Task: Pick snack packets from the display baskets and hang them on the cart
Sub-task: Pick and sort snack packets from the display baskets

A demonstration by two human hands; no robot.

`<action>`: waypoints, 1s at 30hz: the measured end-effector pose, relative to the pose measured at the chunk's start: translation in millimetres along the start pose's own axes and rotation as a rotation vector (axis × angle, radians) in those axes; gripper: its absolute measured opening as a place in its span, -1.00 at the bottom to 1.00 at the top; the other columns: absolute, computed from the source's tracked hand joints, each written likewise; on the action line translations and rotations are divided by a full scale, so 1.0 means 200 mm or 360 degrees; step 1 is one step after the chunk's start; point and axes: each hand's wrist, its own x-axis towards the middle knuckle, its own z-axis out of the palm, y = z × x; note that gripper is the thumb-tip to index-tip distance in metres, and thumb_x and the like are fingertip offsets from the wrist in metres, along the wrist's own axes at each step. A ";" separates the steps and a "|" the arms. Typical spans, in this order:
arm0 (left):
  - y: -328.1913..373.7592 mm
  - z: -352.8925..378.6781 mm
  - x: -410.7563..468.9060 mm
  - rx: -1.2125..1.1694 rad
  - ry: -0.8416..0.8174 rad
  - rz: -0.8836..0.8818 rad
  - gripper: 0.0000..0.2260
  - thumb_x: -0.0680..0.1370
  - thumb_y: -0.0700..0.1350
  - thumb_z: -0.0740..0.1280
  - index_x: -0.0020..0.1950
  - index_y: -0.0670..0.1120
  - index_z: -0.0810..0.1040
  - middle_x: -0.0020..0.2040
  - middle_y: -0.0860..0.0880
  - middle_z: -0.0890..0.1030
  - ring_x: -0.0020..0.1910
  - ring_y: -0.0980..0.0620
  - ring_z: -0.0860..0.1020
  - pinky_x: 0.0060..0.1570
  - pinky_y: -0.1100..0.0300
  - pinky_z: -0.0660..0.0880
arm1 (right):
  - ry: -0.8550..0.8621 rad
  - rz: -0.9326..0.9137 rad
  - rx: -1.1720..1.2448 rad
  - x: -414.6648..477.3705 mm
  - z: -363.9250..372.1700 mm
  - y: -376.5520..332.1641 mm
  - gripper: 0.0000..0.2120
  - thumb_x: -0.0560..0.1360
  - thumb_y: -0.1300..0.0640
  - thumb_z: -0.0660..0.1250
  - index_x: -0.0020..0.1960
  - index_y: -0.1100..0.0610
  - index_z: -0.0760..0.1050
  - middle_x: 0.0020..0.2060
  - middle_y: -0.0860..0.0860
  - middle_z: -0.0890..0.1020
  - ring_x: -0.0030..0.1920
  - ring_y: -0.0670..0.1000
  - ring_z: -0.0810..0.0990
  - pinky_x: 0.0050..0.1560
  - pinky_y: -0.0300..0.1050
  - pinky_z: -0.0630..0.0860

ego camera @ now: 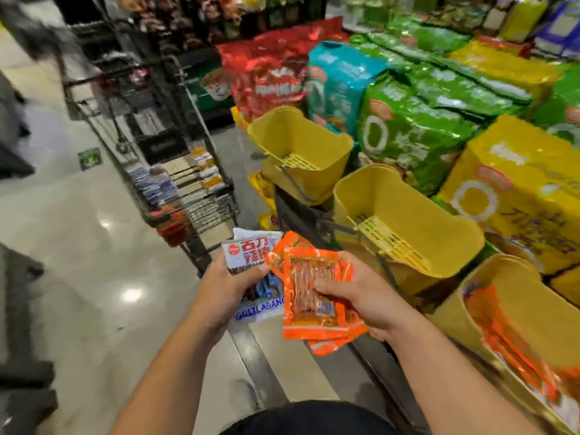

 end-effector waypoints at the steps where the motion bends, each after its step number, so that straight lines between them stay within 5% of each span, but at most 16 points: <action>1: 0.01 -0.08 0.04 -0.0005 0.0063 0.0024 -0.66 0.48 -0.25 0.49 0.25 -0.15 0.60 0.09 -0.14 0.72 0.09 -0.18 0.69 0.19 -0.14 0.58 | -0.0027 0.0026 -0.0011 0.05 0.07 0.00 -0.52 0.31 0.28 0.52 0.21 0.21 0.50 -0.01 0.16 0.70 -0.05 0.08 0.68 0.02 0.04 0.65; 6: 0.08 -0.49 0.20 -0.0015 0.0285 0.0129 -0.83 0.55 -0.22 0.45 0.11 -0.05 0.64 -0.05 0.05 0.75 -0.05 0.06 0.72 -0.14 0.23 0.63 | -0.0228 0.0164 -0.0216 0.32 0.45 -0.03 -0.65 0.48 0.37 0.43 0.25 0.29 0.48 0.04 0.25 0.70 -0.06 0.15 0.71 -0.04 0.03 0.67; 11: 0.09 -0.91 0.34 0.0090 0.0416 0.0084 -0.78 0.51 -0.16 0.52 0.13 -0.04 0.64 -0.04 0.01 0.75 -0.05 0.00 0.72 0.04 -0.06 0.64 | -0.0557 0.0290 -0.0366 0.58 0.78 -0.04 -0.62 0.51 0.36 0.40 0.31 0.25 0.47 0.13 0.26 0.67 0.08 0.19 0.69 0.17 0.14 0.61; 17: 0.10 -1.22 0.45 0.0196 0.0515 0.0029 -0.71 0.46 -0.18 0.55 0.12 0.01 0.60 -0.04 0.04 0.74 -0.06 0.02 0.71 -0.05 0.05 0.62 | -0.0796 0.0447 -0.0380 0.84 1.06 0.02 -0.67 0.54 0.30 0.39 0.30 0.18 0.52 0.18 0.22 0.67 0.18 0.21 0.66 0.27 0.20 0.55; 20: 0.12 -1.32 0.54 0.0228 0.0538 -0.0011 -0.72 0.46 -0.23 0.54 0.09 -0.01 0.58 -0.06 0.04 0.72 -0.14 0.09 0.70 -0.24 0.23 0.58 | -0.0792 0.0458 -0.0372 1.02 1.11 0.05 -0.61 0.52 0.20 0.44 0.33 0.18 0.51 0.20 0.22 0.66 0.21 0.25 0.64 0.32 0.24 0.50; 27: 0.21 -1.47 0.83 0.0221 0.0632 -0.0027 -0.74 0.44 -0.33 0.52 0.03 -0.06 0.62 -0.13 0.01 0.74 -0.18 0.07 0.68 -0.10 0.06 0.61 | -0.0689 0.0339 -0.0169 1.51 1.21 -0.01 -0.67 0.44 0.29 0.41 0.20 0.20 0.52 0.03 0.16 0.71 -0.01 0.09 0.71 0.00 -0.03 0.64; 30: 0.32 -1.55 0.99 0.0236 0.0695 -0.0035 -0.72 0.40 -0.26 0.58 0.03 -0.04 0.63 -0.13 0.04 0.75 -0.16 0.06 0.70 -0.10 0.06 0.64 | -0.0733 0.0368 -0.0035 1.79 1.26 -0.11 -0.64 0.44 0.35 0.39 0.23 0.22 0.52 0.05 0.21 0.70 -0.02 0.11 0.71 0.00 0.00 0.65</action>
